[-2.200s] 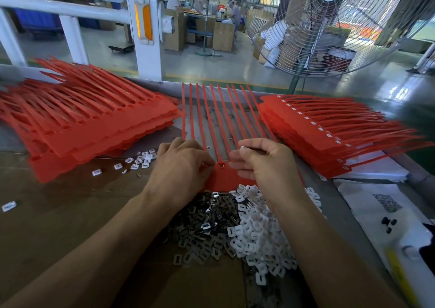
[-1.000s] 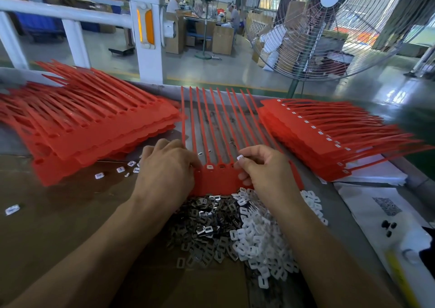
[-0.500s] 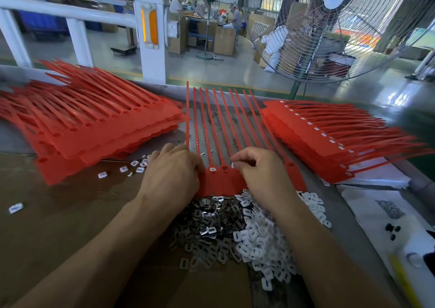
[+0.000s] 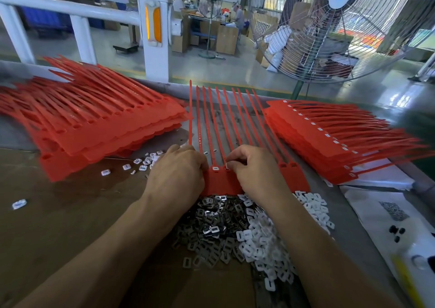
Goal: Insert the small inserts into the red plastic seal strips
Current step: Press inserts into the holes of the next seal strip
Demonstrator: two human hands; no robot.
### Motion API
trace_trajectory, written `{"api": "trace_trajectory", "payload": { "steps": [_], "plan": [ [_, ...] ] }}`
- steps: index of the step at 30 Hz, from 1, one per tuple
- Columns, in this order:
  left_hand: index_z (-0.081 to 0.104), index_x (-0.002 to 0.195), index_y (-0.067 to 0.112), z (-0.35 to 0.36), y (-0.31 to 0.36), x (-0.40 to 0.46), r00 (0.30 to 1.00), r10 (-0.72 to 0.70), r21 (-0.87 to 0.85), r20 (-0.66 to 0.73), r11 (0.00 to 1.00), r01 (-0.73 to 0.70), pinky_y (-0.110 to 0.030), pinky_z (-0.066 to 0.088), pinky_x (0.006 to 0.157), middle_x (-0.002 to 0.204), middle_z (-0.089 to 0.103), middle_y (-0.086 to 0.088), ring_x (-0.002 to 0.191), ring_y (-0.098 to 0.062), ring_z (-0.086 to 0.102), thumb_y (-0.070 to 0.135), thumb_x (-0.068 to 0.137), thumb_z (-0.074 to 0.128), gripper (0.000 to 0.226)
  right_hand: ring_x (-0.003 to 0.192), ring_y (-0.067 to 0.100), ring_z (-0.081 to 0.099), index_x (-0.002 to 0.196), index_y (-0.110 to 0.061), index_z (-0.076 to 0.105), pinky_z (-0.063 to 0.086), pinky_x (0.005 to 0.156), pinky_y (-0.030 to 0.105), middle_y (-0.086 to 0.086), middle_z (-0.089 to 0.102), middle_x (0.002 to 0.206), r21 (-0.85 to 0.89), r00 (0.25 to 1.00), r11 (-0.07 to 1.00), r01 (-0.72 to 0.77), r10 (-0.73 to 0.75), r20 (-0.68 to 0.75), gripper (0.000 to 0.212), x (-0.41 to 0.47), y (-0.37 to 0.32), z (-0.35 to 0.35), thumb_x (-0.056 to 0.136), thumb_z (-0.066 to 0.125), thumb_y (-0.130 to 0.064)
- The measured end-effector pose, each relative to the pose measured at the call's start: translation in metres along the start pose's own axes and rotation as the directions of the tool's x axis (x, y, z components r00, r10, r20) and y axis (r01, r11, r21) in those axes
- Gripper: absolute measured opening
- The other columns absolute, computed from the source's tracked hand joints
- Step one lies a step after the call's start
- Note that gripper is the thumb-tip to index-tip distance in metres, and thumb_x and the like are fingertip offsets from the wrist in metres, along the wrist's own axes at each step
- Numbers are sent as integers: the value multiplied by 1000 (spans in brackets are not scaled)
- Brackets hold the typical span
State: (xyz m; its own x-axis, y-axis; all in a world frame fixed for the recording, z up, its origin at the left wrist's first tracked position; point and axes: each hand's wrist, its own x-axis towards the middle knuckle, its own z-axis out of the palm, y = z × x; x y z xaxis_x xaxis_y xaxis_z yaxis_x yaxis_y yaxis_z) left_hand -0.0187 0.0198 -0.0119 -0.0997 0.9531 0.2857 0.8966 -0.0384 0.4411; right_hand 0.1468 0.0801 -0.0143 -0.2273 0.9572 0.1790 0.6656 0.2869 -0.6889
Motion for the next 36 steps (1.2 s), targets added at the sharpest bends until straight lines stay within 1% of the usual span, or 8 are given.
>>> {"api": "trace_trajectory", "payload": {
  "steps": [6, 11, 15, 20, 24, 30, 33, 36],
  "plan": [
    [76, 94, 26, 0, 1, 0, 1000, -9, -5, -1, 1000, 9, -40, 46, 93, 102, 65, 5, 108, -22, 51, 12, 91, 52, 28, 98, 8, 67, 104, -24, 79, 56, 90, 35, -10, 74, 104, -50, 1000, 999, 13, -12, 6, 12, 0, -1, 0, 98, 69, -23],
    [76, 98, 28, -1, 1, -1, 1000, -18, -6, 9, 1000, 18, -36, 44, 94, 106, 64, 6, 110, -20, 50, 13, 93, 51, 29, 95, 4, 64, 107, -23, 81, 51, 84, 21, -9, 75, 109, -92, 998, 994, 56, -54, 21, 15, -1, 1, -2, 99, 68, -22],
    [75, 99, 28, -1, 1, -2, 1000, -21, -10, 13, 1000, 21, -34, 45, 92, 106, 63, 7, 111, -19, 49, 12, 94, 50, 30, 83, -2, 55, 113, -22, 80, 38, 73, 5, -5, 72, 117, -154, 994, 982, 108, -104, 36, 19, -3, 2, -3, 101, 65, -20],
    [76, 99, 29, -1, 1, -1, 1000, -24, -8, 18, 1000, 24, -33, 43, 92, 106, 63, 6, 110, -20, 49, 13, 94, 51, 30, 97, 16, 63, 120, -25, 78, 47, 79, 25, 1, 65, 120, -310, 987, 938, 156, -134, 93, 30, -10, -3, -6, 99, 58, -17],
    [75, 100, 29, -1, 0, -2, 999, -26, -8, 18, 1000, 26, -34, 44, 92, 107, 63, 7, 111, -19, 49, 14, 94, 50, 30, 102, 20, 61, 126, -31, 74, 39, 73, 28, 1, 56, 109, -399, 983, 902, 162, -114, 141, 35, -14, -6, -8, 99, 54, -21],
    [76, 98, 29, 0, 0, -1, 999, -32, -19, 10, 999, 32, -36, 45, 92, 105, 63, 7, 109, -19, 49, 13, 94, 50, 31, 99, 23, 58, 119, -26, 76, 45, 76, 32, -1, 49, 97, -512, 969, 828, 226, -139, 204, 32, -12, -12, -10, 99, 51, -23],
    [76, 96, 29, 0, -1, -1, 1000, -31, -28, 3, 999, 31, -37, 46, 91, 104, 63, 7, 108, -19, 50, 12, 93, 51, 30, 109, 25, 57, 128, -30, 71, 49, 91, 38, -1, 49, 102, -501, 945, 824, 264, -117, 305, 37, -9, -10, -17, 98, 50, -24],
    [76, 94, 29, 0, -3, 0, 1000, -29, -43, -10, 999, 29, -37, 46, 91, 102, 64, 7, 107, -19, 51, 12, 92, 51, 31, 118, 16, 58, 136, -35, 64, 47, 105, 37, -4, 60, 122, -367, 944, 899, 238, -125, 305, 40, -11, 0, -25, 100, 52, -22]
  ]
}}
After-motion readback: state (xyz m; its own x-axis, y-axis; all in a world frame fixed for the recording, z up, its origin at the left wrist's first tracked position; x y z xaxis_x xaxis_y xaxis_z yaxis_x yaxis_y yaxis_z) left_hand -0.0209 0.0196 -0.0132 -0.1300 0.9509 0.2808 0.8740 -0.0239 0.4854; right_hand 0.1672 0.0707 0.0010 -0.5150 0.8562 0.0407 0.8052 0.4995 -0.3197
